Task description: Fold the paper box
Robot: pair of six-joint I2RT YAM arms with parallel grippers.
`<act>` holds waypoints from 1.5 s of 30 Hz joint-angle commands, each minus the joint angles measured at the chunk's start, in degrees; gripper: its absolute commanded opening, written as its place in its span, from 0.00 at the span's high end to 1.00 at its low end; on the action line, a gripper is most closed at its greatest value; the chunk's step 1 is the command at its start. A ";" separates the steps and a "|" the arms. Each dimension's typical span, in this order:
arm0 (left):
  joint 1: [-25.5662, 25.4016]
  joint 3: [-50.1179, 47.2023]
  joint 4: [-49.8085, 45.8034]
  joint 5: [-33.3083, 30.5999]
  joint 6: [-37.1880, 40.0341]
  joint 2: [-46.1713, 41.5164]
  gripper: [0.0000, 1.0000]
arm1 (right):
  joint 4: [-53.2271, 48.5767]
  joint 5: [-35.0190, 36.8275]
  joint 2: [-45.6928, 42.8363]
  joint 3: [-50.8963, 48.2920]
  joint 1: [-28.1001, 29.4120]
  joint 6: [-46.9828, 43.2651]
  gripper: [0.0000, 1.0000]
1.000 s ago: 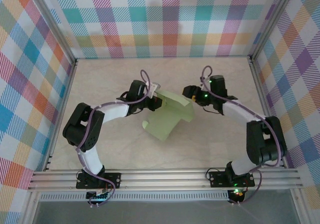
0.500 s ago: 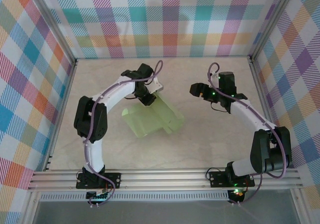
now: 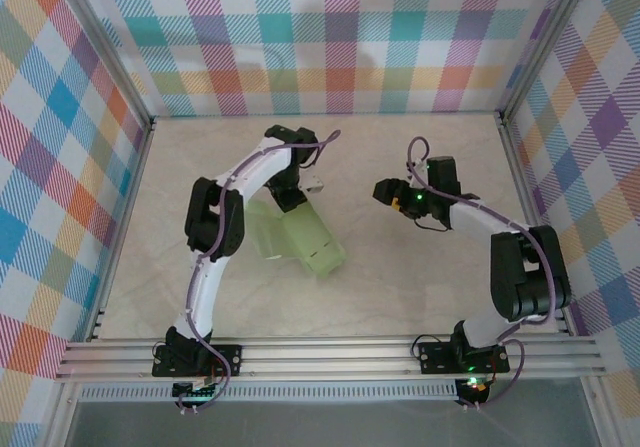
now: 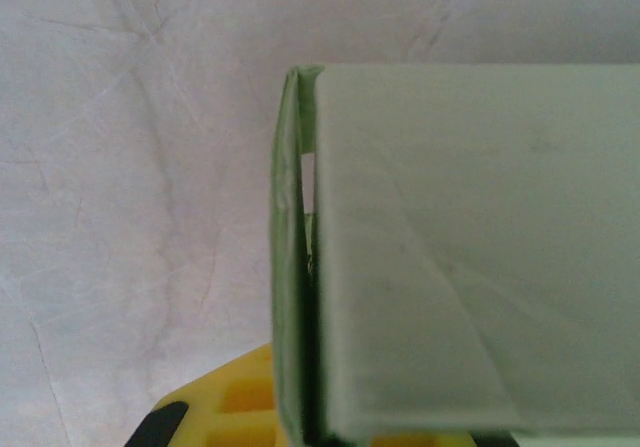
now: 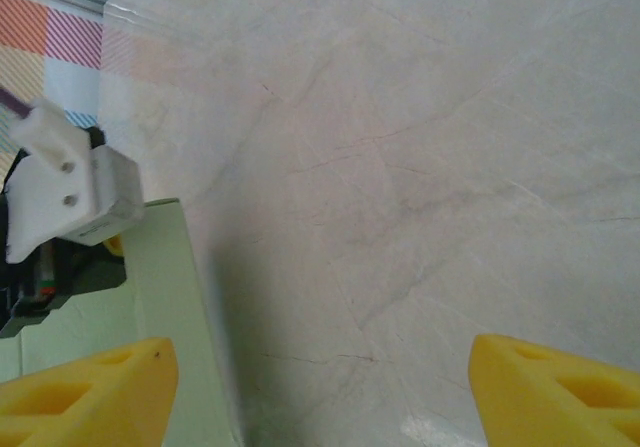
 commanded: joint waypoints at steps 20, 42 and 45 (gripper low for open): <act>-2.92 5.68 -2.66 -2.81 3.48 4.33 0.82 | 11.62 -5.16 7.89 -0.94 0.99 5.01 0.23; -4.60 8.89 -2.52 -5.99 1.73 6.29 1.00 | 26.10 -8.39 15.71 -1.55 3.08 17.98 0.35; -4.68 9.01 -2.51 -3.15 0.55 6.46 1.00 | 32.21 -8.93 18.68 -1.16 5.12 22.27 0.42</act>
